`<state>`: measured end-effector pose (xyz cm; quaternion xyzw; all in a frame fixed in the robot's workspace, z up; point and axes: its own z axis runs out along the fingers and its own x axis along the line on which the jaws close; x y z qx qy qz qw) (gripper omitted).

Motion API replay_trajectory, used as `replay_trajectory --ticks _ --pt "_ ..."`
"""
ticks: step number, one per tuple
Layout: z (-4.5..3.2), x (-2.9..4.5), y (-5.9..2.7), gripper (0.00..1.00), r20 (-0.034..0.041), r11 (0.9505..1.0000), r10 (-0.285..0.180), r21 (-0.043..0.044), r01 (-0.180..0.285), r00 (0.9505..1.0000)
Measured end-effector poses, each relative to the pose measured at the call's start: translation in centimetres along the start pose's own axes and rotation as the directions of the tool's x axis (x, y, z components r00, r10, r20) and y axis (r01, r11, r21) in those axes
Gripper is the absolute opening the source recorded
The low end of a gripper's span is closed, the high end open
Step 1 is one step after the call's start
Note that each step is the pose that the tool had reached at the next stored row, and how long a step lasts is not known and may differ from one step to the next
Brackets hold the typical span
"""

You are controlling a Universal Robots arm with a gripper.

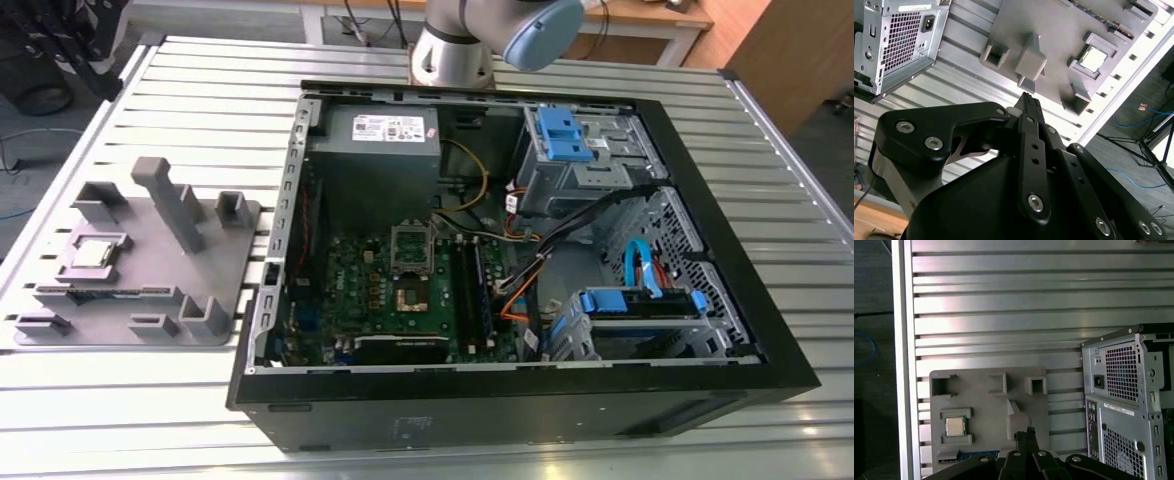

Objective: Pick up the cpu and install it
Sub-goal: 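Reach for the cpu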

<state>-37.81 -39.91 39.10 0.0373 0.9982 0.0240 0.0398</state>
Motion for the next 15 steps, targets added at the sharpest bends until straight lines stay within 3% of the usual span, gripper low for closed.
replay_trajectory --ticks 11,15 --pt "0.64 1.85 -0.31 0.11 0.0002 1.0000 0.000 0.0016 0.000 1.0000" --pt "1.01 2.29 -0.46 0.11 0.0008 1.0000 -0.001 0.0072 0.001 1.0000"
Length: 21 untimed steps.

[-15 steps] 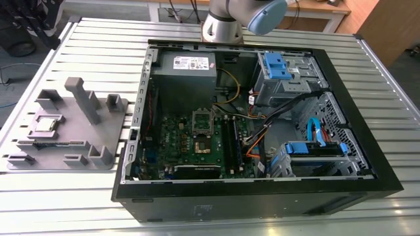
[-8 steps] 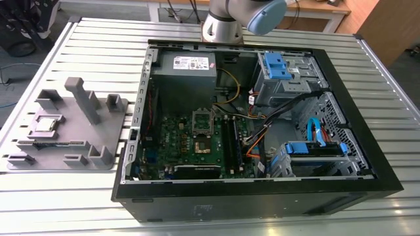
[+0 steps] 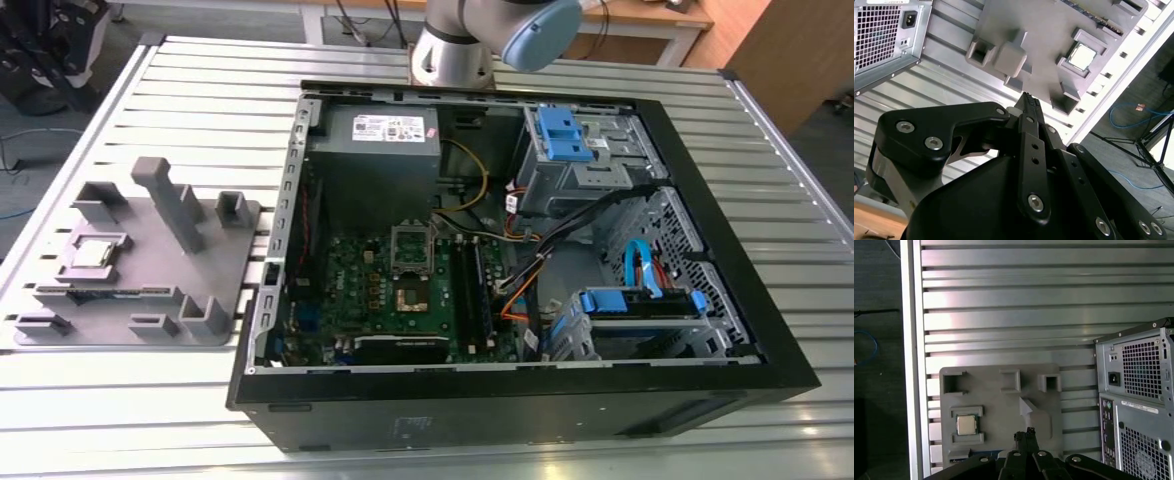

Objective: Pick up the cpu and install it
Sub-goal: 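Reach for the cpu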

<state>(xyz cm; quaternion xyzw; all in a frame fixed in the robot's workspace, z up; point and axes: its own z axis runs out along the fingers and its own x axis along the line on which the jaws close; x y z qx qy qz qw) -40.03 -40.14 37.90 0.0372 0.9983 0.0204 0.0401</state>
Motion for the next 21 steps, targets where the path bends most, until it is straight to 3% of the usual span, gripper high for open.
replay_trajectory --ticks 13,19,21 --pt "1.37 0.67 -0.29 0.11 -0.0002 0.9996 -0.002 0.0272 0.002 1.0000" --pt "1.42 0.67 -0.29 0.11 -0.0003 0.9996 -0.002 0.0280 0.002 1.0000" --pt "1.46 0.68 -0.29 0.11 -0.0044 0.9996 -0.002 0.0282 0.002 1.0000"
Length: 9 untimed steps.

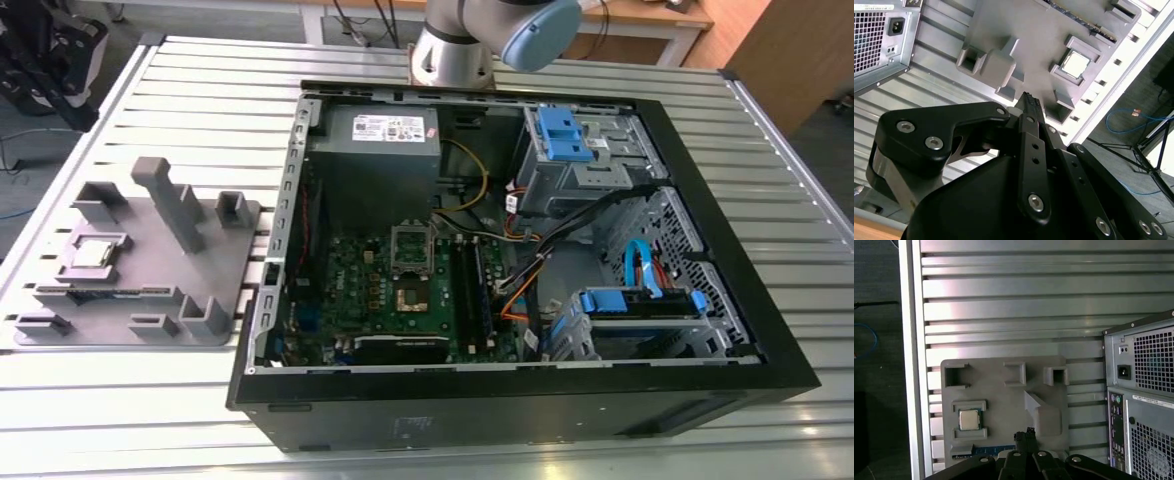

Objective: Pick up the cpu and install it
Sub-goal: 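Reach for the cpu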

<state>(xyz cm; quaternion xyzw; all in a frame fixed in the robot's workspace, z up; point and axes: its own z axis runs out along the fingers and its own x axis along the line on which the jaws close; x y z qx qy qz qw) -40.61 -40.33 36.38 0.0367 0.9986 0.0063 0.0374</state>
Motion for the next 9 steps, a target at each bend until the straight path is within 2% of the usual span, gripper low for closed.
replay_trajectory --ticks 1,4,5,9 --pt "0.01 0.00 0.00 0.11 -0.0066 1.0000 0.000 0.0005 0.000 1.0000" --pt "0.13 0.00 -0.01 0.11 -0.0365 1.0000 0.000 0.0029 0.000 0.9993" --pt "0.16 0.01 0.00 0.11 -0.0398 1.0000 0.000 0.0030 0.000 0.9992" --pt "0.15 0.01 -0.01 0.11 -0.0401 1.0000 0.000 0.0031 0.000 0.9992"
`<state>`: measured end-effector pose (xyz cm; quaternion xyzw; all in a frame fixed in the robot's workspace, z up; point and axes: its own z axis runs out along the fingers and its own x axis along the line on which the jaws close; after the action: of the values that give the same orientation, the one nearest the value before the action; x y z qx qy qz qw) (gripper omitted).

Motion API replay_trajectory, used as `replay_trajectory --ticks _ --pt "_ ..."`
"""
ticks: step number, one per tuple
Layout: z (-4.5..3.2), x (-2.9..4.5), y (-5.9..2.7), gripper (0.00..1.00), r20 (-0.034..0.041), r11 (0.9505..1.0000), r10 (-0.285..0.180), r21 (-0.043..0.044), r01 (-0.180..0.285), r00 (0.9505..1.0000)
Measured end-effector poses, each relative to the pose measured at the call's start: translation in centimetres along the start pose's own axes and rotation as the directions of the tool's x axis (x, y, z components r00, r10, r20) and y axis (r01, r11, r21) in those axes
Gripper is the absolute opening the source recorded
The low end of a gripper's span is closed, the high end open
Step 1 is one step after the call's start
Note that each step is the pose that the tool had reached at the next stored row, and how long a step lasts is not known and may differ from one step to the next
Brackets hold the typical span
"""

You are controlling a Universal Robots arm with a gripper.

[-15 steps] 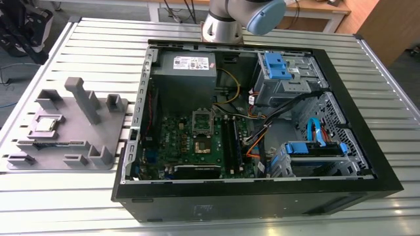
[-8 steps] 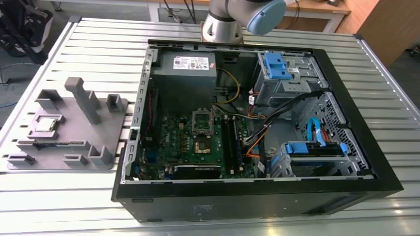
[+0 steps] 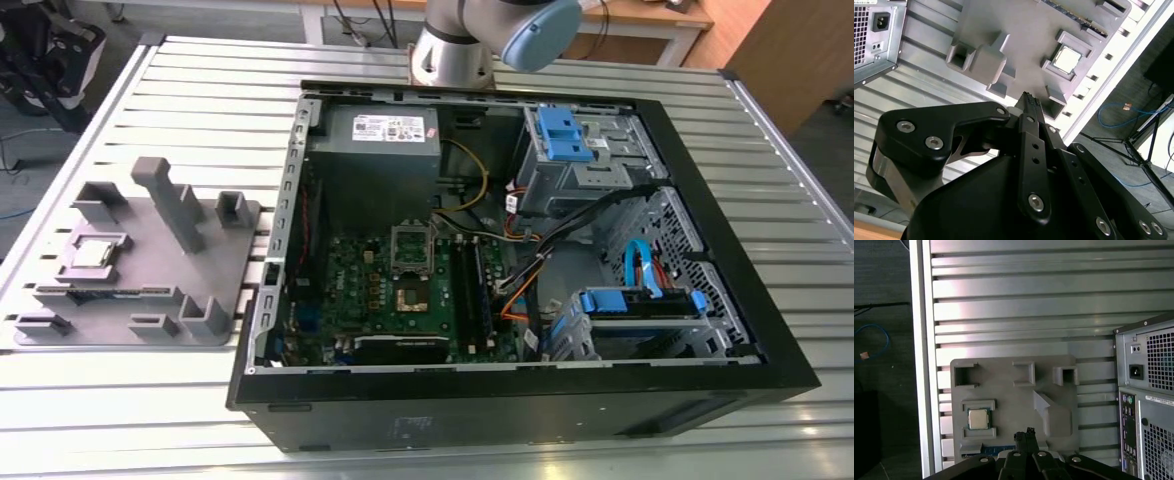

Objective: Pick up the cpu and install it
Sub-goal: 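Reach for the cpu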

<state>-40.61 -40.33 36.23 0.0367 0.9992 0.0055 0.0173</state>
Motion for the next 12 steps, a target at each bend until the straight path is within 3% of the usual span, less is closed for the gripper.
replay_trajectory --ticks 12 --pt "0.71 0.30 -0.75 0.11 -0.0001 1.0000 0.000 0.0000 0.000 1.0000"
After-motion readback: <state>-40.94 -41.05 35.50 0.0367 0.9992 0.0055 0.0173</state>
